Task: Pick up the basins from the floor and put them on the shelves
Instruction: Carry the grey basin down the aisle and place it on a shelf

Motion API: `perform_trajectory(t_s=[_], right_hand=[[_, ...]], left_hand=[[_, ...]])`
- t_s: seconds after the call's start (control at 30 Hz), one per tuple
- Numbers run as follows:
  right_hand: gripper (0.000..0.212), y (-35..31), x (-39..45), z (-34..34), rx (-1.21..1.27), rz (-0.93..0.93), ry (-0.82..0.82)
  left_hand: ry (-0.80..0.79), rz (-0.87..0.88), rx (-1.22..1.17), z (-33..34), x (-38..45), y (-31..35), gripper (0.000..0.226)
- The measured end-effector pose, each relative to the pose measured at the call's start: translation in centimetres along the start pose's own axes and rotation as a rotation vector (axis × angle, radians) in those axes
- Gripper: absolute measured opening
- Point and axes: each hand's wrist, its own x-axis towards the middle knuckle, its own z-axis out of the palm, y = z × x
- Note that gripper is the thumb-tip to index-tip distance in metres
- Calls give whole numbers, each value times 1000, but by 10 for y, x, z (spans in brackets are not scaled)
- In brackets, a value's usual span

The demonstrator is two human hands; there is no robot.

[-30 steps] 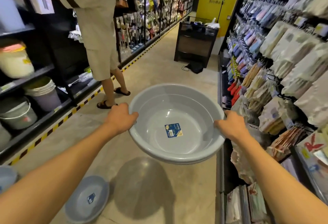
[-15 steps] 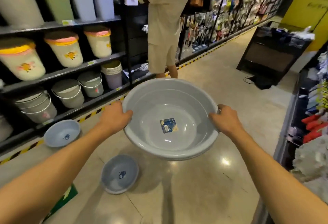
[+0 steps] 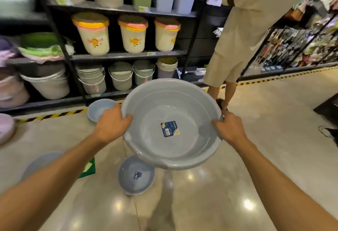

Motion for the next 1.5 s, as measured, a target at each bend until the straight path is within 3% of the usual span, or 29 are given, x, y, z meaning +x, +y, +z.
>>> perform_trajectory(t_s=[0.17,0.37,0.63,0.87,1.17,1.3,1.5], right_hand=[[40,-26,75,43,-7,-175,-120],[34,-45,143,109,-68,-309,-265],[31,-20,194,216,-159,-362,-426],[31,87,230,404,-254,-449,-503],[32,255,258,678,-185,-481,-541],[39,292,257,745,-181,-511,-530],[44,338,258,792,-210,-528,-564]], left_hand=[[118,-159,16,10,14,-23,29],[240,-506,123,38,9,-54,26],[244,-607,137,118,12,-124,30],[196,-617,124,272,33,-272,31],[182,-691,163,494,50,-478,30],[195,-695,187,553,43,-530,33],[158,-671,204,610,30,-564,27]])
